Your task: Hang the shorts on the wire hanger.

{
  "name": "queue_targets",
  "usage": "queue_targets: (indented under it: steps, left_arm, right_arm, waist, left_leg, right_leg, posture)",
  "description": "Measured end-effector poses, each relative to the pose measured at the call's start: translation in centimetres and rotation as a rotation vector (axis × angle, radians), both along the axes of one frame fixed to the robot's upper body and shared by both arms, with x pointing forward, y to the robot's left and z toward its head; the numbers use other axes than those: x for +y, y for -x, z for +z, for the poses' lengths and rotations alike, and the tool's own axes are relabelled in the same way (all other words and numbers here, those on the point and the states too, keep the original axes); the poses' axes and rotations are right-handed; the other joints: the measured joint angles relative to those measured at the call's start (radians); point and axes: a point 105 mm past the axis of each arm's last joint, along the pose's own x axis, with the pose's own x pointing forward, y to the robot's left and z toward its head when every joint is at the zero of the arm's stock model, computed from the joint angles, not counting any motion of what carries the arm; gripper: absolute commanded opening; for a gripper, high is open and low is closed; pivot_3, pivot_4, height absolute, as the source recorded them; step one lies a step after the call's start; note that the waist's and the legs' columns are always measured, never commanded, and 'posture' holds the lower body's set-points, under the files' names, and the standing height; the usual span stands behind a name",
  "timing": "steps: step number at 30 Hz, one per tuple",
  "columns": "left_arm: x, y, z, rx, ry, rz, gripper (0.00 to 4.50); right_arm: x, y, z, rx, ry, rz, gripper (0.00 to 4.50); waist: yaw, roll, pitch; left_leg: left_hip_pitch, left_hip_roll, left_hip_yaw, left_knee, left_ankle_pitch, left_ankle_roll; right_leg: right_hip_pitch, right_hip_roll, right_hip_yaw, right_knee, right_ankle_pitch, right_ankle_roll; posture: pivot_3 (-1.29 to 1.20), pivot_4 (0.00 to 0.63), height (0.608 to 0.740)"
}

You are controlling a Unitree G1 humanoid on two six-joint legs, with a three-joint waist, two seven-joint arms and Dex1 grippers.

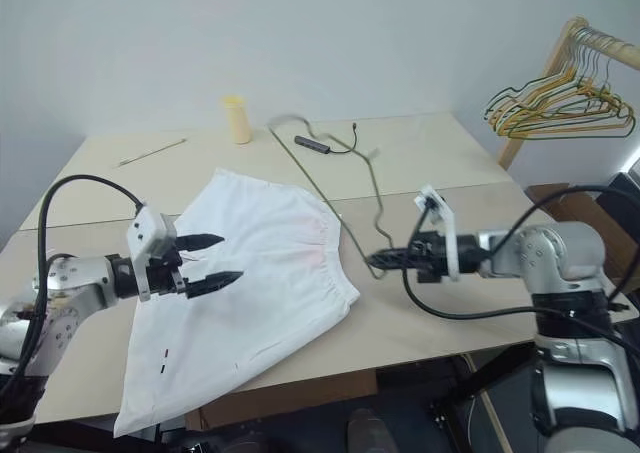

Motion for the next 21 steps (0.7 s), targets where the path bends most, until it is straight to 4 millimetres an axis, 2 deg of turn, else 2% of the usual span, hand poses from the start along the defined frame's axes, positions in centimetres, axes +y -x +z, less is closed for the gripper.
queue_targets:
  steps: [4, 7, 14, 21]
  left_arm:
    - [-0.6, 0.3, -0.5, -0.001, -0.040, -0.036, 4.46]
    - [-0.8, 0.4, -0.8, -0.004, -0.075, -0.053, 4.46]
    - [-0.8, 0.9, -1.0, -0.035, -0.161, -0.113, 4.46]
    - [-1.0, 1.2, -1.2, -0.036, -0.171, -0.132, 4.46]
  right_arm:
    - [-2.4, 0.9, -2.6, 0.145, 0.109, -0.046, 0.00]
    - [-3.8, 1.9, -3.5, 0.288, 0.073, -0.065, 0.00]
    - [-4.9, 1.7, -3.4, 0.411, -0.016, -0.090, 0.00]
    - [-5.6, 2.2, -5.1, 0.465, 0.017, -0.078, 0.00]
  waist:
    - [-0.001, 0.000, 0.000]
    - [-0.004, 0.001, 0.000]
    - [-0.007, 0.001, 0.000]
    - [-0.001, 0.001, 0.001]
  left_leg:
    - [0.001, 0.000, 0.000, 0.000, 0.000, 0.000]
    - [0.001, 0.000, 0.001, 0.001, 0.000, 0.000]
    - [0.001, 0.000, 0.001, 0.001, 0.000, 0.000]
    - [0.001, 0.000, 0.001, 0.002, 0.000, 0.001]
  right_leg:
    - [0.000, 0.000, 0.001, 0.001, -0.002, 0.003]
    - [0.000, 0.001, 0.001, 0.001, -0.003, 0.005]
    - [0.000, 0.001, 0.002, 0.001, -0.003, 0.005]
    - [0.000, 0.000, 0.001, 0.001, -0.004, 0.006]
  posture:
    - [-0.14, 0.000, 0.740]
    - [-0.14, 0.000, 0.740]
    - [-0.14, 0.000, 0.740]
    - [-0.13, 0.000, 0.740]
